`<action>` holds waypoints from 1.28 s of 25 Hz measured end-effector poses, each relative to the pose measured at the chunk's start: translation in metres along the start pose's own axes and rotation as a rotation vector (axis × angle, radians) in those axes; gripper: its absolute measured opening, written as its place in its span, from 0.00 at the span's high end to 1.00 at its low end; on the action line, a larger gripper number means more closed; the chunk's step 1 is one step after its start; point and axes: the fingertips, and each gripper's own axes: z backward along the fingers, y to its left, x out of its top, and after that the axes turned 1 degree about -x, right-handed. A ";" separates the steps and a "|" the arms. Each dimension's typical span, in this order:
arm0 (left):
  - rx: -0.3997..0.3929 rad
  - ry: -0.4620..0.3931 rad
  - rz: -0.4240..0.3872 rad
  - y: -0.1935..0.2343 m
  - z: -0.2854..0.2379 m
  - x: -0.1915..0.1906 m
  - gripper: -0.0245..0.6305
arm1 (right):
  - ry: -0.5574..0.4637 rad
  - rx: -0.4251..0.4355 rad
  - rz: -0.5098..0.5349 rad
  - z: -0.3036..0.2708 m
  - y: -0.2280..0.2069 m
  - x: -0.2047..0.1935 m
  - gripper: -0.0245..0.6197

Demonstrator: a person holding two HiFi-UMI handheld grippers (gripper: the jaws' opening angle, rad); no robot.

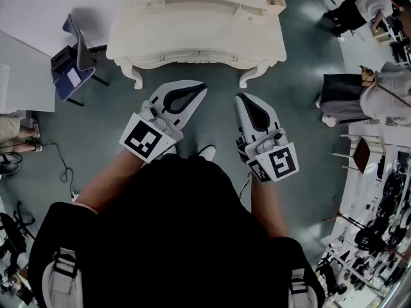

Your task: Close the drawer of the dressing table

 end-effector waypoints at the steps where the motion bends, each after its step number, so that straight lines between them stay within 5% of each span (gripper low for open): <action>1: 0.001 0.002 -0.005 -0.004 -0.003 0.000 0.98 | -0.002 -0.002 0.000 0.004 -0.003 0.000 0.96; 21: 0.047 0.048 -0.025 -0.080 -0.117 -0.009 0.98 | -0.025 -0.001 -0.014 0.086 -0.114 -0.011 0.96; 32: 0.057 0.041 -0.030 -0.066 -0.154 -0.015 0.98 | -0.016 0.019 -0.011 0.074 -0.147 -0.017 0.96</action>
